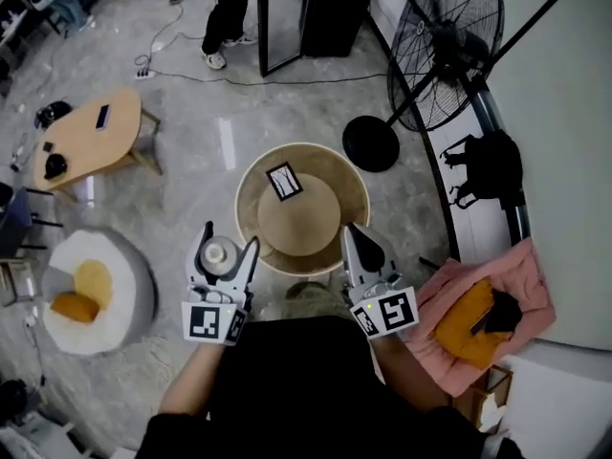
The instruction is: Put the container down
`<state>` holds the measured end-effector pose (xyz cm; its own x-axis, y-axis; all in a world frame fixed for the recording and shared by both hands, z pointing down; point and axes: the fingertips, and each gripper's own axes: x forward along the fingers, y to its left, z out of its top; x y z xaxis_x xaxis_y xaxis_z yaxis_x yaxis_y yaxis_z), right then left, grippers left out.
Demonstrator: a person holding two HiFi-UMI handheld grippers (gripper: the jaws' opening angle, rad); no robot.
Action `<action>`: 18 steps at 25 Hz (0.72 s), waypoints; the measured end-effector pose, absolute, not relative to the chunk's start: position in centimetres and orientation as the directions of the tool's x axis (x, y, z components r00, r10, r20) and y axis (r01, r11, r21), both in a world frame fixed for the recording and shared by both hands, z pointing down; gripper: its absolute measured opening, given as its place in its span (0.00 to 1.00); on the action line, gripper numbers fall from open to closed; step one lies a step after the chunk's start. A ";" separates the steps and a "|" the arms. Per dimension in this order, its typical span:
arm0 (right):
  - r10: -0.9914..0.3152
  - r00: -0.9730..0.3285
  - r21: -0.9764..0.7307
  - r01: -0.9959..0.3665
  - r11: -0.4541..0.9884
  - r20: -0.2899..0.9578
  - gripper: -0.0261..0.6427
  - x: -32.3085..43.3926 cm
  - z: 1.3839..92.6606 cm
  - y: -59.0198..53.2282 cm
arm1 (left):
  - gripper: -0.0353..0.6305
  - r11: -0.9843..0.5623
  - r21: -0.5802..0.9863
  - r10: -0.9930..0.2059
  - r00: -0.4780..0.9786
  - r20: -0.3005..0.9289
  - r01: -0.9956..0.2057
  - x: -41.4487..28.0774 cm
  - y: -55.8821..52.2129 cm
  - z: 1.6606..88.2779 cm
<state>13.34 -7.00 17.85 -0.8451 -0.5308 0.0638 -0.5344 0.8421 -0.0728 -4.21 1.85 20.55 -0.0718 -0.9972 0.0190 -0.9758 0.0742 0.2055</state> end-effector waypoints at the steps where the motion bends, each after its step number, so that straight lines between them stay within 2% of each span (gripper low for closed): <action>1: -0.520 -0.851 -0.065 -0.525 0.849 0.078 0.07 13.6 18.7 -7.8 | 0.61 0.098 0.203 -0.995 -0.092 0.039 -0.974 -3.8 1.3 21.3; 9: -0.415 -0.890 -0.066 -0.433 0.899 0.190 0.07 15.6 26.8 -14.8 | 0.61 0.216 0.183 -0.973 -0.196 0.120 -0.959 -1.2 -5.2 28.2; 13: -0.406 -0.882 -0.055 -0.430 0.901 0.240 0.07 14.1 30.5 -16.7 | 0.61 0.199 0.193 -0.968 -0.163 0.191 -0.961 -2.1 -7.7 34.1; 18: -0.469 -0.833 -0.105 -0.516 0.850 0.295 0.07 13.2 35.8 -19.2 | 0.61 0.102 0.140 -0.968 -0.065 0.244 -0.985 -2.6 -10.9 40.6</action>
<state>13.21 -19.21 35.84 -0.8326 -0.4690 0.2946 -0.5160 0.8501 -0.1051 -2.57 -10.86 40.62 -0.0654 -0.9677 0.2437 -0.9850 0.1017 0.1395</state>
